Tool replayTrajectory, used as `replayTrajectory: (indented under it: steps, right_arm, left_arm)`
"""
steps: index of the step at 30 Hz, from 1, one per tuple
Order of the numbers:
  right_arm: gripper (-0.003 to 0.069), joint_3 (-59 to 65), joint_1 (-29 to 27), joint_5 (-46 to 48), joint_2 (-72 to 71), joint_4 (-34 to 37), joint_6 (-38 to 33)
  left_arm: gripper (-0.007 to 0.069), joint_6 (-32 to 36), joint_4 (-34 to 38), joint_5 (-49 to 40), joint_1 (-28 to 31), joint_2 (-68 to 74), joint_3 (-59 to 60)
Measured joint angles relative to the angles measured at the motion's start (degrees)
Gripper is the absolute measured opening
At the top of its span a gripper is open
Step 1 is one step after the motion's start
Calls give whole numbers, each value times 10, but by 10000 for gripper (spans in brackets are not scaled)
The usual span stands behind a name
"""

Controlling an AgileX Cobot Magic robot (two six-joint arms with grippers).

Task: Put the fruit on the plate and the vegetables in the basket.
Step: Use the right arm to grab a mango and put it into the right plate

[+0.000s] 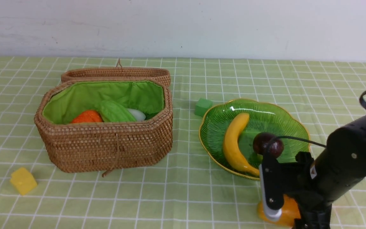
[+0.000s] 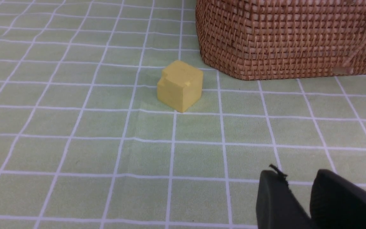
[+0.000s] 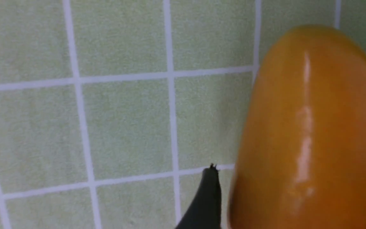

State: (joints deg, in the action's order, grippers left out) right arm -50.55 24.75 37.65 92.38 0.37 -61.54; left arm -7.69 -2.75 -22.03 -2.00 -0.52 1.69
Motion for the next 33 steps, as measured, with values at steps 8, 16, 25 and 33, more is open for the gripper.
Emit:
replayTrajectory:
  steps: [8, 16, 25, 33]
  right_arm:
    - [527, -3, 0, 2, 45, 7, 0]
    - [522, -87, -4, 78, 8, 66, 23]
    - [522, -189, -95, -195, 37, 205, 227]
    - [522, -232, -142, -248, 163, 216, 264]
  left_arm:
    - [184, 0, 0, 0, 0, 0, 0]
    - [195, 0, 0, 0, 0, 0, 0]
    - [199, 0, 0, 0, 0, 0, 0]
    - [204, 0, 0, 0, 0, 0, 0]
